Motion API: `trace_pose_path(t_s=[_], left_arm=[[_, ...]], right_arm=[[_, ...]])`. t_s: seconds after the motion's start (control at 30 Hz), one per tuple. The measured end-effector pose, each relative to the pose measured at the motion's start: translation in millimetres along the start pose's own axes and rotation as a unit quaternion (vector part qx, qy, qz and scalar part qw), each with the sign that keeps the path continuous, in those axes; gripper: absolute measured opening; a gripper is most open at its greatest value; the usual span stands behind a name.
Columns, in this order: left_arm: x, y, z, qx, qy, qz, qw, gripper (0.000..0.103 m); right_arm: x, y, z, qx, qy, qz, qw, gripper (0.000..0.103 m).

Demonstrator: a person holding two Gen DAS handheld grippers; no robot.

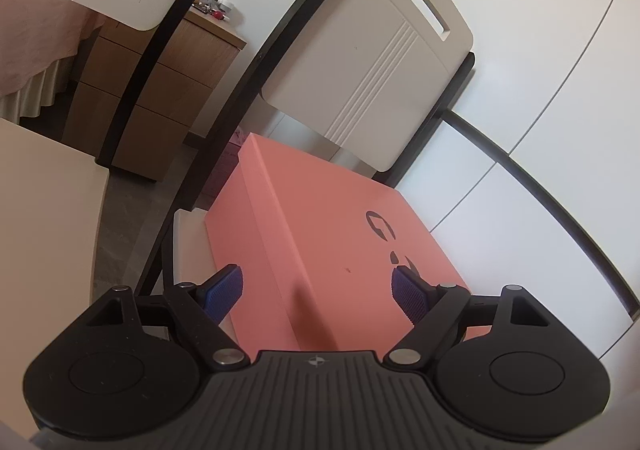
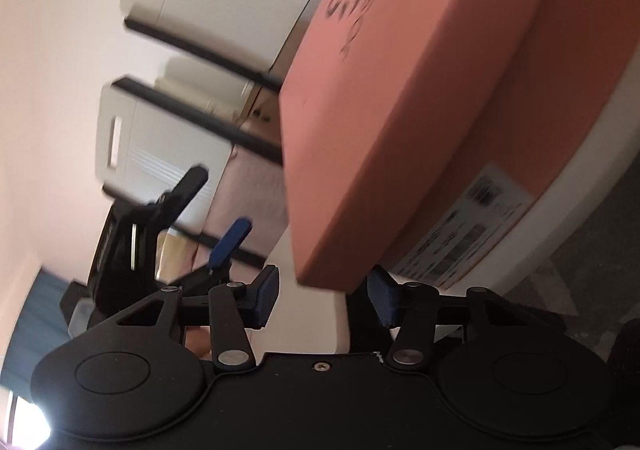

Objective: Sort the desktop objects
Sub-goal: 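Open both grippers to release the lid on the shoebox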

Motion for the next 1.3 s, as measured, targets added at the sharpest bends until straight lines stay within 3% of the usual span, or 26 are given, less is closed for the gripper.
trace_pose_path(t_s=[0.03, 0.1, 0.23, 0.63, 0.73, 0.87, 1.03, 1.3], left_arm=[[0.3, 1.6, -3.4, 0.001, 0.001, -0.002, 1.0000, 0.085], [1.1, 5.3, -10.7, 0.001, 0.004, -0.005, 1.0000, 0.085], [-0.8, 14.7, -26.0, -0.001, 0.003, -0.011, 0.9999, 0.085], [-9.8, 41.1, -64.0, -0.025, -0.009, -0.020, 0.9994, 0.086], [-11.5, 44.8, -71.0, -0.049, -0.016, -0.007, 0.9987, 0.087], [-12.1, 50.6, -75.6, -0.076, -0.012, 0.004, 0.9970, 0.088], [-13.6, 56.1, -79.4, -0.091, -0.011, 0.001, 0.9958, 0.089], [-13.9, 57.4, -87.5, -0.121, -0.002, 0.025, 0.9923, 0.092]], right_arm=[[1.0, 4.4, 4.8, 0.003, 0.005, -0.009, 1.000, 0.042], [-2.2, 6.1, 5.7, -0.001, -0.008, -0.002, 1.000, 0.024], [-5.1, 13.0, -2.1, -0.014, -0.035, -0.002, 0.999, 0.025], [-7.5, 24.2, 17.3, -0.007, -0.030, 0.001, 1.000, 0.033], [-4.1, 26.8, 23.4, -0.011, -0.011, -0.006, 1.000, 0.048], [5.0, 44.9, 23.0, 0.000, 0.001, -0.067, 0.998, 0.052], [12.9, 60.7, 1.5, 0.031, -0.040, -0.135, 0.990, 0.060], [17.4, 48.2, -31.0, 0.066, -0.085, -0.146, 0.983, 0.064]])
Point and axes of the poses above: each gripper's, at about its wrist camera, not at the fingertips, and z roughly the way its jaws point, y to its left, x to its underside, the point moved 5 cm from there along z, roughly the way its jaws point, and after that the axes turned 14 degrees about y, right-handed, at the moved point
